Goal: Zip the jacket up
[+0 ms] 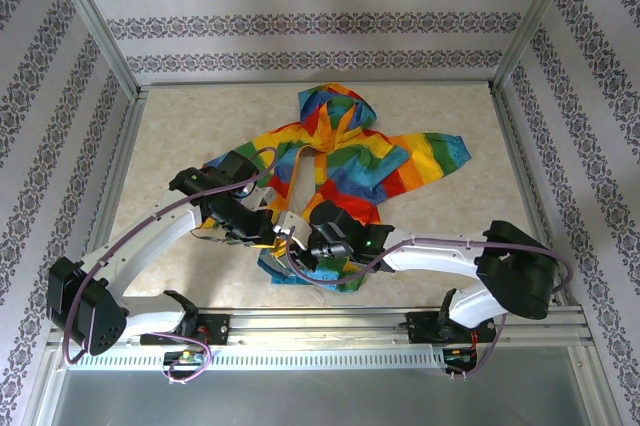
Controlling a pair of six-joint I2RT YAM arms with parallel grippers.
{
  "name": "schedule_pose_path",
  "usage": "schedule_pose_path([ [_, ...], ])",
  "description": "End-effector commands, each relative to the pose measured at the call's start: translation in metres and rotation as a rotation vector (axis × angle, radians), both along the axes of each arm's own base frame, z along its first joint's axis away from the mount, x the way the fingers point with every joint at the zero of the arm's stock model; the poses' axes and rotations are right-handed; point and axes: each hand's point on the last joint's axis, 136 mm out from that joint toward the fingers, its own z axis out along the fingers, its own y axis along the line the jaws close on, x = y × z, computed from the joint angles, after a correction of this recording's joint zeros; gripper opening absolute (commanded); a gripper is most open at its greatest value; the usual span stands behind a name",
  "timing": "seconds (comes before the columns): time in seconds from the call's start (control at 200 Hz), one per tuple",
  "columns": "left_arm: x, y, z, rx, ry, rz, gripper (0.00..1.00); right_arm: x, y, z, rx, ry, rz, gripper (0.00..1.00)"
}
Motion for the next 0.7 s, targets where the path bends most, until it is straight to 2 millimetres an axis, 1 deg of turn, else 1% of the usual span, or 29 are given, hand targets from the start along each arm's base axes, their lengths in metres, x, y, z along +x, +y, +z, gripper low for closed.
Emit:
schedule_pose_path([
  [0.0,-0.0077,0.0005,0.011,-0.018,-0.003,-0.036,0.0,0.0086,0.0007,0.0014,0.003,-0.029,-0.023,0.13],
  [0.12,-0.0093,0.0025,0.0097,-0.01,-0.001,-0.041,0.0,0.0107,-0.0044,0.0006,-0.002,-0.042,-0.039,0.0],
  [0.27,-0.0112,0.002,0.0086,-0.013,0.005,-0.05,0.0,0.0121,-0.0083,-0.0015,-0.005,-0.05,-0.044,0.0],
  [0.47,-0.0099,0.0027,0.0087,-0.016,-0.015,-0.051,0.0,0.0087,-0.0056,0.0008,0.01,-0.049,-0.019,0.0],
  [0.505,-0.0092,0.0023,0.0091,-0.022,-0.025,-0.05,0.06,0.0078,-0.0049,0.0015,0.013,-0.046,-0.014,0.0],
  [0.545,-0.0095,0.0017,0.0093,-0.031,-0.033,-0.049,0.18,0.0063,-0.0043,0.002,0.018,-0.042,-0.006,0.0],
  [0.585,-0.0098,0.0013,0.0095,-0.04,-0.039,-0.046,0.27,0.0057,-0.0035,0.0031,0.023,-0.041,-0.002,0.0],
  [0.625,-0.0095,0.0015,0.01,-0.043,-0.048,-0.042,0.34,0.005,-0.0034,0.0029,0.022,-0.038,0.002,0.0],
  [0.695,-0.0096,0.0033,0.0079,-0.04,-0.057,-0.026,0.41,0.0039,-0.0036,0.0027,0.022,-0.032,0.005,0.0],
])
